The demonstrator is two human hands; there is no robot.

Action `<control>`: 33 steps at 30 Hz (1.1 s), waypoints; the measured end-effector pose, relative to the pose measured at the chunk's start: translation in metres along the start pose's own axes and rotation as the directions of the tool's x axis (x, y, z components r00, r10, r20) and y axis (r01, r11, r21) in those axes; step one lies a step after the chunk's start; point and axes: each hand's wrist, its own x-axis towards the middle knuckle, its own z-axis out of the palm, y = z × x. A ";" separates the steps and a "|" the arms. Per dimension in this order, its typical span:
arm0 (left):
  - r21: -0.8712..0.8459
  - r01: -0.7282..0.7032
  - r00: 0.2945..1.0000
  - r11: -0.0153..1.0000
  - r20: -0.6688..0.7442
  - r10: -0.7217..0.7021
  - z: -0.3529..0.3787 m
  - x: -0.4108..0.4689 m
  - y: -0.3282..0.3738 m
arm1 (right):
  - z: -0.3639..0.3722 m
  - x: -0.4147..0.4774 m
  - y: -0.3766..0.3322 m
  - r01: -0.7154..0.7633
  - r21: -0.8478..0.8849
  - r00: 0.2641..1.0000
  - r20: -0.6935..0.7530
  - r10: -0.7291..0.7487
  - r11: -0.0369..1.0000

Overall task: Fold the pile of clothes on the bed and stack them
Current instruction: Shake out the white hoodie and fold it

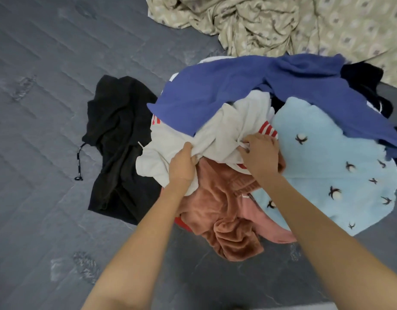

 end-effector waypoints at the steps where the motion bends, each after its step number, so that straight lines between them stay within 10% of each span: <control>1: -0.053 0.002 1.000 0.999 -0.030 -0.003 -0.014 -0.001 0.002 | -0.011 0.001 -0.007 0.008 0.056 1.000 0.027 -0.009 0.998; 6: -0.231 -0.049 0.988 0.972 -0.155 0.013 -0.097 -0.017 0.024 | -0.082 -0.010 -0.069 0.047 0.415 0.999 -0.010 -0.047 0.909; 21: -0.473 -0.229 0.935 0.851 -0.349 0.057 -0.377 -0.137 0.011 | -0.232 -0.143 -0.289 0.294 0.581 0.949 -0.271 -0.160 0.759; 33: -0.352 -0.375 0.846 0.858 -0.507 0.162 -0.575 -0.239 -0.079 | -0.282 -0.255 -0.487 0.383 0.611 0.876 -0.478 -0.062 0.693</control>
